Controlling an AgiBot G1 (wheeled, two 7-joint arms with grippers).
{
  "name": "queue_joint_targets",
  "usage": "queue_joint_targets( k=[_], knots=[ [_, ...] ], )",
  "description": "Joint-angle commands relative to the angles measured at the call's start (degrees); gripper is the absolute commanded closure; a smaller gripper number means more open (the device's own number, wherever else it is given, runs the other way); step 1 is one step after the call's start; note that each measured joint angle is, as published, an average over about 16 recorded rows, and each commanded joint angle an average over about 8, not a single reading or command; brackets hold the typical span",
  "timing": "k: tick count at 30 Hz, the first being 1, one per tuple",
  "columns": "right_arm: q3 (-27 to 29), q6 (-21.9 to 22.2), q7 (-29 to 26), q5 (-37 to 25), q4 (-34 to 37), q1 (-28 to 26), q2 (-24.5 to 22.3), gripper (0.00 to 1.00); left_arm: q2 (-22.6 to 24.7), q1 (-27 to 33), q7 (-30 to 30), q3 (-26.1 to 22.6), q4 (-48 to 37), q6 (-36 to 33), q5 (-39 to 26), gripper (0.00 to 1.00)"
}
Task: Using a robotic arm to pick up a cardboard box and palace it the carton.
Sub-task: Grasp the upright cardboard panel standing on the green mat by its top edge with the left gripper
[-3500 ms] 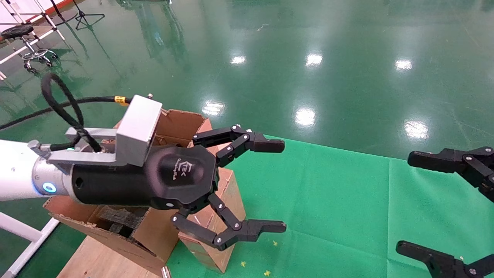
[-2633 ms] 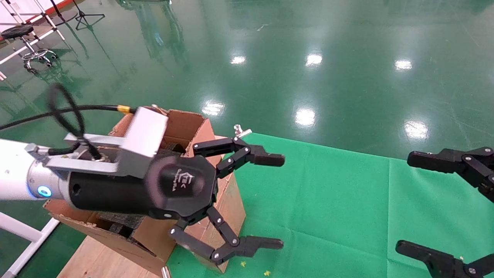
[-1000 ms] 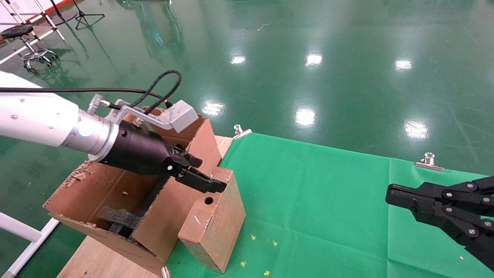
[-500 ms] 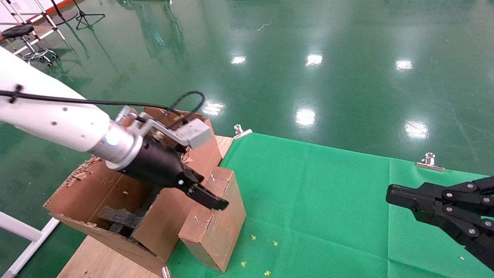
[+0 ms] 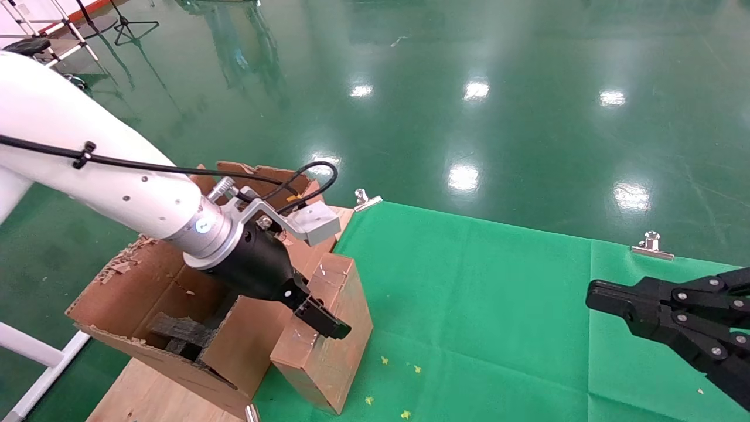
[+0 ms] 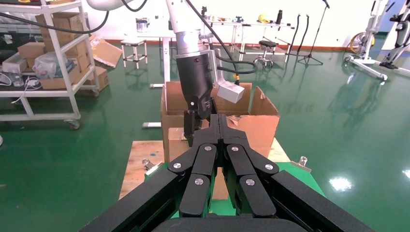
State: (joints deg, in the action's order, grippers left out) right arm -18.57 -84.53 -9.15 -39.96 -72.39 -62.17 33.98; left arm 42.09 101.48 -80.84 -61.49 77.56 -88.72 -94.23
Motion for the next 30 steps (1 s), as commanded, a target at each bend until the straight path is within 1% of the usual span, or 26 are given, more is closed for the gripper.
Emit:
queue_joint_targets(
  k=[1, 2, 3, 5, 6, 7, 9, 10, 11, 30],
  knots=[
    [0.0, 0.0, 0.0, 0.0, 0.0, 0.0, 0.0, 0.60, 0.3, 0.4, -0.3, -1.0, 0.0, 0.2, -0.1, 0.00],
    [0.0, 0.0, 0.0, 0.0, 0.0, 0.0, 0.0, 0.47, 0.4, 0.6, -0.2, -1.3, 0.0, 0.2, -0.2, 0.02],
    [0.0, 0.0, 0.0, 0.0, 0.0, 0.0, 0.0, 0.35, 0.4, 0.7, -0.2, -1.5, 0.0, 0.3, -0.3, 0.11],
    [0.0, 0.0, 0.0, 0.0, 0.0, 0.0, 0.0, 0.10, 0.5, 0.9, -0.1, -1.8, 0.1, 0.4, -0.5, 0.37],
    [0.0, 0.0, 0.0, 0.0, 0.0, 0.0, 0.0, 0.02, 0.5, 1.0, 0.0, -1.9, 0.1, 0.4, -0.6, 0.49],
    [0.0, 0.0, 0.0, 0.0, 0.0, 0.0, 0.0, 0.00, 0.5, 1.1, 0.0, -2.0, 0.1, 0.4, -0.6, 0.62],
    [0.0, 0.0, 0.0, 0.0, 0.0, 0.0, 0.0, 0.00, 0.5, 1.0, -0.1, -1.9, 0.1, 0.4, -0.6, 0.87],
    [0.0, 0.0, 0.0, 0.0, 0.0, 0.0, 0.0, 0.00, 0.5, 1.0, -0.1, -1.8, 0.1, 0.4, -0.6, 0.97],
    [0.0, 0.0, 0.0, 0.0, 0.0, 0.0, 0.0, 0.00, 0.5, 0.9, -0.1, -1.7, 0.1, 0.4, -0.5, 1.00],
    [0.0, 0.0, 0.0, 0.0, 0.0, 0.0, 0.0, 0.00, 0.3, 0.4, -0.2, -1.1, 0.0, 0.3, -0.1, 1.00]
  ],
)
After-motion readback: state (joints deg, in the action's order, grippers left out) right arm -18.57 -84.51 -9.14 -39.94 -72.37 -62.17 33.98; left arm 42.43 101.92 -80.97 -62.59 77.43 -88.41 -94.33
